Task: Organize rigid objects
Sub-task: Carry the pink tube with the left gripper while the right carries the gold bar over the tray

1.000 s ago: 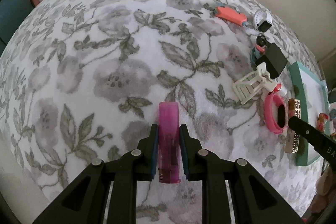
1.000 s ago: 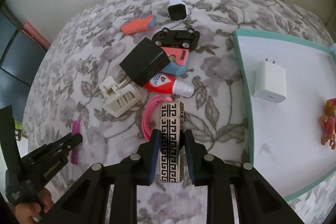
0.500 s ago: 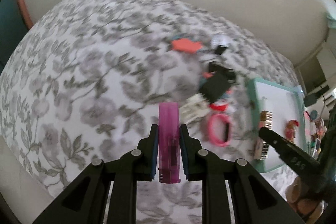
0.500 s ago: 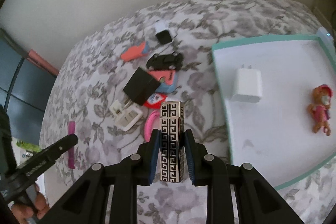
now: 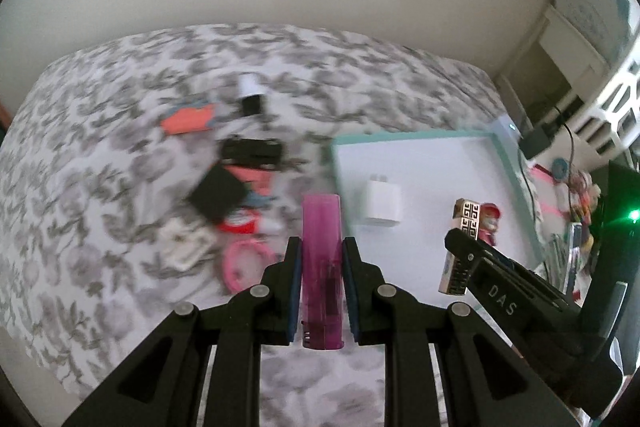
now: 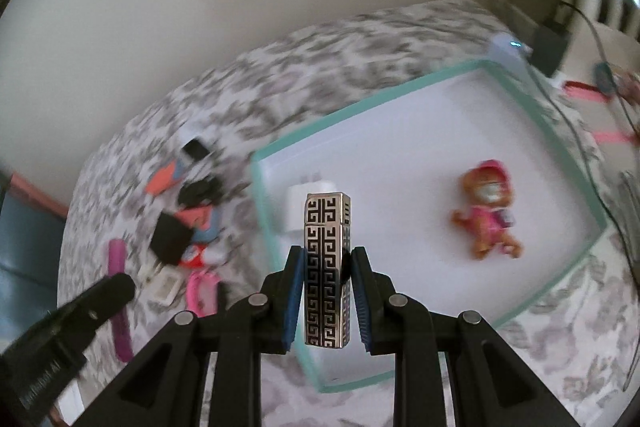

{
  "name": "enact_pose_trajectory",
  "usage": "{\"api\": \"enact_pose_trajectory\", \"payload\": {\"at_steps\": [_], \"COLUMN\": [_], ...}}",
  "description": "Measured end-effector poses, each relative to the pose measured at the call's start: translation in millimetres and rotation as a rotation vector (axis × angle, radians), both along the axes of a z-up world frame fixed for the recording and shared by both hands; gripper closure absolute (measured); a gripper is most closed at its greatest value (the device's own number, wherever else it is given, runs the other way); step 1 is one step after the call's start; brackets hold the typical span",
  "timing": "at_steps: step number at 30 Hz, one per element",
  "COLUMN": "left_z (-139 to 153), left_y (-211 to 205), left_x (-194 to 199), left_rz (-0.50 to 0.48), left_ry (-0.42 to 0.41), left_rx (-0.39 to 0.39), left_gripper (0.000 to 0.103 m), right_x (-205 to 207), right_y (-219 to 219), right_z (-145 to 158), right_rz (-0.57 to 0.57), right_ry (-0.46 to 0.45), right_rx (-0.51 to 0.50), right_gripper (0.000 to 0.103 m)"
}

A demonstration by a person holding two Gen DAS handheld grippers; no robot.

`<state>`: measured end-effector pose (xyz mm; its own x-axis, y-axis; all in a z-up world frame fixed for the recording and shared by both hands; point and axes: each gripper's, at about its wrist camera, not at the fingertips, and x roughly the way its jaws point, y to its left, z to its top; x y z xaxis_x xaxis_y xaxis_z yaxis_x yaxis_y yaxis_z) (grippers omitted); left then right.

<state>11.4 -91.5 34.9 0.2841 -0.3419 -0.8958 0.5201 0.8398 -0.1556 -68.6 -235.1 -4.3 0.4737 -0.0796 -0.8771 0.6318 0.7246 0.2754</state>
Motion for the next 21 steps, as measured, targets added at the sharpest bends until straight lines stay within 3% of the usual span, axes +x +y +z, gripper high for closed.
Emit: {"api": "enact_pose_trajectory", "payload": {"at_steps": [10,21], "left_z": [-22.4,-48.4], "left_y": [-64.1,-75.2], "left_x": [-17.6,-19.5], "left_rz": [-0.083,-0.106], "left_ry": [0.033,0.071], "left_rx": [-0.024,-0.051], "left_gripper": [0.083,0.083], "right_x": [-30.4,-30.3], "right_y": [-52.2,-64.7], "right_z": [-4.1,-15.9], "right_rz": [-0.142,-0.154], "right_ry": [0.011,0.052], "right_rx": [0.017,0.031], "right_gripper": [0.077,0.077]}}
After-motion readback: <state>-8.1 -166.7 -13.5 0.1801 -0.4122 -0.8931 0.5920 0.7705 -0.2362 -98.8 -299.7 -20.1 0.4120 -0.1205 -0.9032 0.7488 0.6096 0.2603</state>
